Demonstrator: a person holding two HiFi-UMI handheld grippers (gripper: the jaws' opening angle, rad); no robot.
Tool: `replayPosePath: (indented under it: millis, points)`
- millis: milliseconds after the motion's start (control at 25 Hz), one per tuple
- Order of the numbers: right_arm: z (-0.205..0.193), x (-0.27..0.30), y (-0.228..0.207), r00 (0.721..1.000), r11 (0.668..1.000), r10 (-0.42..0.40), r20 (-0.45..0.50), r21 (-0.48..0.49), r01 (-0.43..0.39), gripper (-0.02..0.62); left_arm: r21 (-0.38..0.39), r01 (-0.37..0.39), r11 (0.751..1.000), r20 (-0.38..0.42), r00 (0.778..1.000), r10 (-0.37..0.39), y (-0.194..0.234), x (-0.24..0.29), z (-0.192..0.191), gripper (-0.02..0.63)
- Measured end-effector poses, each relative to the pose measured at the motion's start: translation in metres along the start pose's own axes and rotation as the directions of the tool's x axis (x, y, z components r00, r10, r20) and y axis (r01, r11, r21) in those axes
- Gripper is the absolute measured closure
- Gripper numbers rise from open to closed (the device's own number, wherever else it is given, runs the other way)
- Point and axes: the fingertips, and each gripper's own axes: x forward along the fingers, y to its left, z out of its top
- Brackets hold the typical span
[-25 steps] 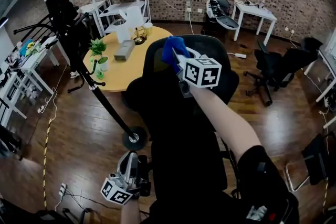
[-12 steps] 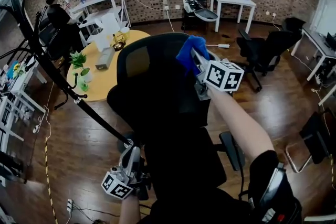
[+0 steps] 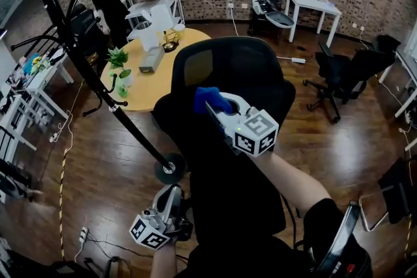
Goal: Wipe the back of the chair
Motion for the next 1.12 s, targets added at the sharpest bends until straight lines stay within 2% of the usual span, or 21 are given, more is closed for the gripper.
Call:
replayPosePath:
  millis: [120, 160, 240, 440, 600, 720, 880, 1000, 1120]
  points:
    - [-0.026, 0.04, 0.05, 0.986, 0.979, 0.153, -0.063, -0.127, -0.16, 0.557, 0.021, -0.043, 0.999, 0.018, 0.999, 0.043, -0.001, -0.017, 0.008, 0.614]
    - [-0.033, 0.05, 0.058, 0.981, 0.974, 0.179, -0.074, -0.13, -0.187, 0.557, 0.025, -0.059, 0.998, 0.026, 0.998, 0.058, -0.001, -0.024, 0.011, 0.614]
    - [-0.045, 0.067, 0.058, 0.981, 0.979, 0.174, -0.084, -0.094, -0.182, 0.557, 0.033, -0.092, 0.995, 0.04, 0.995, 0.09, -0.002, -0.037, 0.014, 0.614]
    - [-0.063, 0.072, -0.005, 0.997, 1.0, -0.003, -0.079, -0.022, 0.002, 0.557, 0.06, -0.145, 0.988, 0.05, 0.989, 0.142, -0.001, -0.057, 0.018, 0.614]
    - [-0.056, 0.029, -0.072, 0.986, 0.986, -0.162, -0.029, 0.027, 0.163, 0.557, 0.058, -0.126, 0.99, 0.027, 0.992, 0.124, 0.0, -0.05, 0.015, 0.614]
    - [-0.049, -0.021, -0.118, 0.96, 0.957, -0.281, 0.004, 0.077, 0.28, 0.557, 0.042, -0.089, 0.995, -0.006, 0.996, 0.09, 0.0, -0.037, 0.006, 0.614]
    - [-0.043, -0.101, -0.17, 0.898, 0.894, -0.438, 0.035, 0.128, 0.43, 0.557, 0.027, -0.039, 0.999, -0.056, 0.998, 0.041, 0.0, -0.011, -0.008, 0.614]
    - [-0.041, -0.143, -0.189, 0.877, 0.875, -0.479, 0.025, 0.091, 0.475, 0.557, 0.009, -0.001, 1.0, -0.084, 0.997, 0.001, -0.003, 0.009, -0.017, 0.614]
    - [-0.039, -0.158, -0.195, 0.869, 0.867, -0.495, 0.018, 0.07, 0.493, 0.557, 0.032, 0.029, 0.999, -0.117, 0.993, -0.025, -0.01, 0.022, -0.024, 0.614]
